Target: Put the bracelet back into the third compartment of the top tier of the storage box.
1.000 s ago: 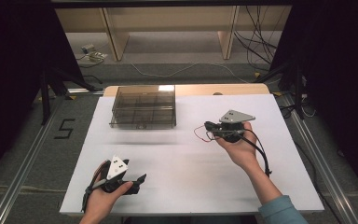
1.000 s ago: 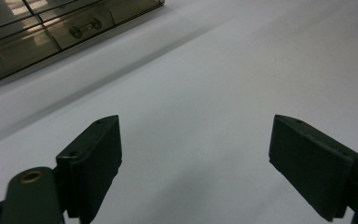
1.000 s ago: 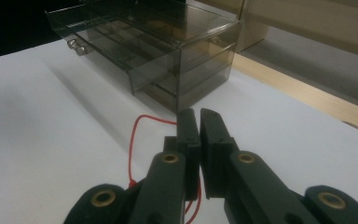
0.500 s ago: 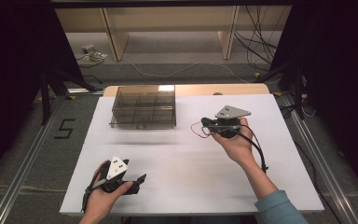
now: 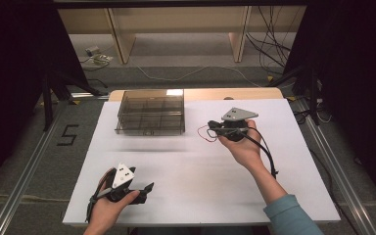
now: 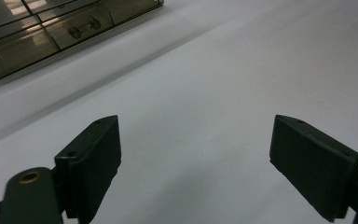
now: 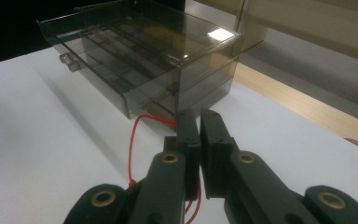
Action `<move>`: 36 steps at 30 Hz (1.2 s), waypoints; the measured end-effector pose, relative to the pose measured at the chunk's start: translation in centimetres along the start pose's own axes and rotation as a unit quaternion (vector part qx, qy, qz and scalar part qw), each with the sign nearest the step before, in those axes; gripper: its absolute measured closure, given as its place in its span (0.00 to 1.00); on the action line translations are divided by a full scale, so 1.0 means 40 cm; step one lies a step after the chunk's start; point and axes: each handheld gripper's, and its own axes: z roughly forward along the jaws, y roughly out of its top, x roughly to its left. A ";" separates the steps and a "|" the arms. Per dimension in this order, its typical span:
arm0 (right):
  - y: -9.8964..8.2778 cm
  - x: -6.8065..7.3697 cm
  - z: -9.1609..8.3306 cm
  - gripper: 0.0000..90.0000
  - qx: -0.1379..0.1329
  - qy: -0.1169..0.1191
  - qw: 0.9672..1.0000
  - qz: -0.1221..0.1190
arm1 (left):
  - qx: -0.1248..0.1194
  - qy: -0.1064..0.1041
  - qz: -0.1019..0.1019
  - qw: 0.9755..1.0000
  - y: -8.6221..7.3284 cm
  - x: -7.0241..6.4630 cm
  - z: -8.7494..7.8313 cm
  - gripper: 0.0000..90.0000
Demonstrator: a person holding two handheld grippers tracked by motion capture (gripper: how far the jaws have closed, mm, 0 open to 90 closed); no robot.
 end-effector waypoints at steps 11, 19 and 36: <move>0.019 0.005 0.025 0.97 0.000 0.004 1.000 -0.002 | 0.001 -0.003 0.000 1.000 0.000 -0.001 0.001 0.18; 0.039 0.014 0.044 0.97 0.001 0.006 1.000 -0.005 | 0.000 -0.006 -0.001 1.000 0.000 -0.002 0.002 0.18; 0.078 0.017 0.068 0.97 -0.005 0.009 1.000 -0.005 | 0.000 -0.003 0.000 1.000 0.000 -0.001 0.002 0.18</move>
